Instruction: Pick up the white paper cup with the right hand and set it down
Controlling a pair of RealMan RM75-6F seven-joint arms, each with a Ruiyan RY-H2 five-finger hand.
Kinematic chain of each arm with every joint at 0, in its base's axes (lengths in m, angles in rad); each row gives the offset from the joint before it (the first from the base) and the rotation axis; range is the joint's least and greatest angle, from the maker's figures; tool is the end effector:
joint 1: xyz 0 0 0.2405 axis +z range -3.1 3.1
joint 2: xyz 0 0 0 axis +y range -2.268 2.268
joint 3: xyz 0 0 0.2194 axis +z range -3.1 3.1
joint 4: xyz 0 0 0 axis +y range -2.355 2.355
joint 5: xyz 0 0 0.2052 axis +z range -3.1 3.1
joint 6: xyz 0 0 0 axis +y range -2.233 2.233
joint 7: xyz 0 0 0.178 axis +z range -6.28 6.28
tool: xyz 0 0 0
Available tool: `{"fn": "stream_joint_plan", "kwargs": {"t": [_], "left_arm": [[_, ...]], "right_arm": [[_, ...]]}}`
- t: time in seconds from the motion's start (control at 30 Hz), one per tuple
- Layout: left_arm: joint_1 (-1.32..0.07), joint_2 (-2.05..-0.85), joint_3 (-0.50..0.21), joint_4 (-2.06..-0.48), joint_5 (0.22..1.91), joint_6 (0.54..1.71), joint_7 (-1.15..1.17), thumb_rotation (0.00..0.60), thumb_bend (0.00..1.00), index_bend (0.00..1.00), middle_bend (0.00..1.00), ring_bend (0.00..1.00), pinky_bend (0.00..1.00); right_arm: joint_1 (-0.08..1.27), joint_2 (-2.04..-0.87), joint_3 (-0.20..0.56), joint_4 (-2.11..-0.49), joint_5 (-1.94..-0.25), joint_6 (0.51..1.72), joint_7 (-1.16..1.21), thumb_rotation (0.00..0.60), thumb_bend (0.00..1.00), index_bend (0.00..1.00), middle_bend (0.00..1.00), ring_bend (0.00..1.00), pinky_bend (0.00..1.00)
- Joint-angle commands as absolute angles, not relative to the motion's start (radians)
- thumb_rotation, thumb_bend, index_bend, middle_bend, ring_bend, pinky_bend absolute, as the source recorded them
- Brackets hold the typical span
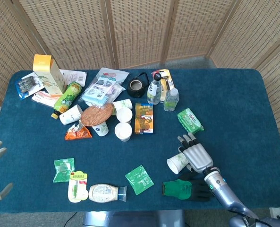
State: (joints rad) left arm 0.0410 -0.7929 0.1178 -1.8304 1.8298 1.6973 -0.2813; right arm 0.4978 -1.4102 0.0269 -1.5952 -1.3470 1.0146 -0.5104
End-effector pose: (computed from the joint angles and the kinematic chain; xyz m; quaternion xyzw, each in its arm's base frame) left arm -0.2268 0.1409 0.1998 -0.6096 -0.4209 -0.4671 0.4828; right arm -0.1804 -0.2749 -0.0122 0.8050 -0.2994 0.2721 0.4340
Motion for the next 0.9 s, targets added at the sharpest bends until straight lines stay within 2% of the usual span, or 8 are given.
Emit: {"fn": "stream_joint_plan", "kwargs": {"t": [0.03,0.37,0.67,0.9], "left_arm": [[0.041,-0.793,0.118,-1.831,1.829,1.697,-0.281,0.600,0.33,0.00,0.00,0.00,0.00],[0.042,-0.792,0.118,-1.828,1.828,1.700,-0.287,0.600,0.33,0.00,0.00,0.00,0.00],[0.042,-0.794,0.119,-1.830,1.831,1.697,-0.279,0.600,0.33,0.00,0.00,0.00,0.00],[0.042,-0.795,0.120,-1.831,1.833,1.696,-0.275,0.600,0.33,0.00,0.00,0.00,0.00]], "right_arm": [[0.500,-1.416,0.023,-1.590,-1.356,1.017,-0.502,0.600,0.26,0.35,0.00,0.00,0.00],[0.495,-1.437,0.024,-1.558,-1.367,1.052,-0.511,0.600,0.27,0.40,0.00,0.00,0.00],[0.469,-1.450,0.035,-1.540,-1.436,1.175,-0.550,0.600,0.27,0.42,0.00,0.00,0.00],[0.458,-1.488,0.029,-1.440,-1.535,1.266,-0.585,0.600,0.28,0.44,0.00,0.00,0.00]]}}
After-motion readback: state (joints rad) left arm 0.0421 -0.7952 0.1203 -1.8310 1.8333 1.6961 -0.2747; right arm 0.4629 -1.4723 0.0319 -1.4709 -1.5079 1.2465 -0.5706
